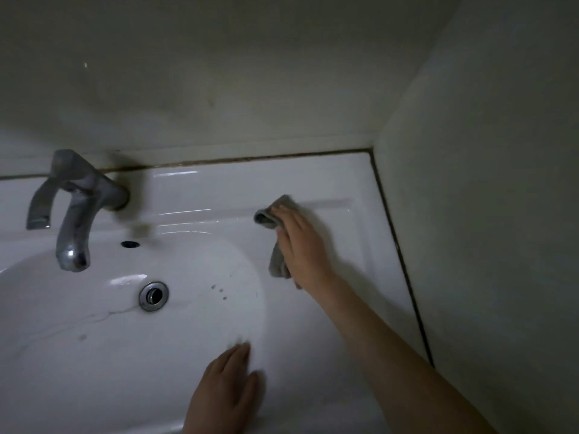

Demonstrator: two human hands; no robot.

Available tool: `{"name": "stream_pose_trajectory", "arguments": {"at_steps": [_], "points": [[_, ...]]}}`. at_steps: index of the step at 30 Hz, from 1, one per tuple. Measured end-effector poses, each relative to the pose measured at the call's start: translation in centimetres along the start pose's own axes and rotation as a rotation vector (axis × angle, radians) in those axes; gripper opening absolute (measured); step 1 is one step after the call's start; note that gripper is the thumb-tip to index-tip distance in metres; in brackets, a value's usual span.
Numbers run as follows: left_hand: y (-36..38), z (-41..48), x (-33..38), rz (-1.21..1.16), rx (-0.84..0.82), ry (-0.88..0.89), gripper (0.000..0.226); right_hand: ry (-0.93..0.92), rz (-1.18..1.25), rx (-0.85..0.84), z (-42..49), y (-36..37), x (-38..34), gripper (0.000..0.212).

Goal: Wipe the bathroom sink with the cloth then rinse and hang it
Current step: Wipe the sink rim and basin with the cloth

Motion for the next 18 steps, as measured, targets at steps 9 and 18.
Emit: {"name": "stream_pose_trajectory", "arguments": {"at_steps": [9, 18], "points": [[0.1, -0.3, -0.3, 0.023, -0.042, -0.013, 0.063, 0.298, 0.006, 0.579, -3.5, -6.6, 3.2, 0.037], [-0.2, -0.2, 0.4, 0.061, -0.025, 0.072, 0.055, 0.37, -0.462, 0.566, -0.7, 1.4, 4.1, 0.053]]}}
Point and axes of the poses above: each hand's wrist, its own z-axis towards the middle knuckle, its own y-axis out of the palm, x = y × z, the point moved 6 cm from there along z, towards the middle knuckle, and after that the axes turned 4 degrees about z, right-handed, at the moved point
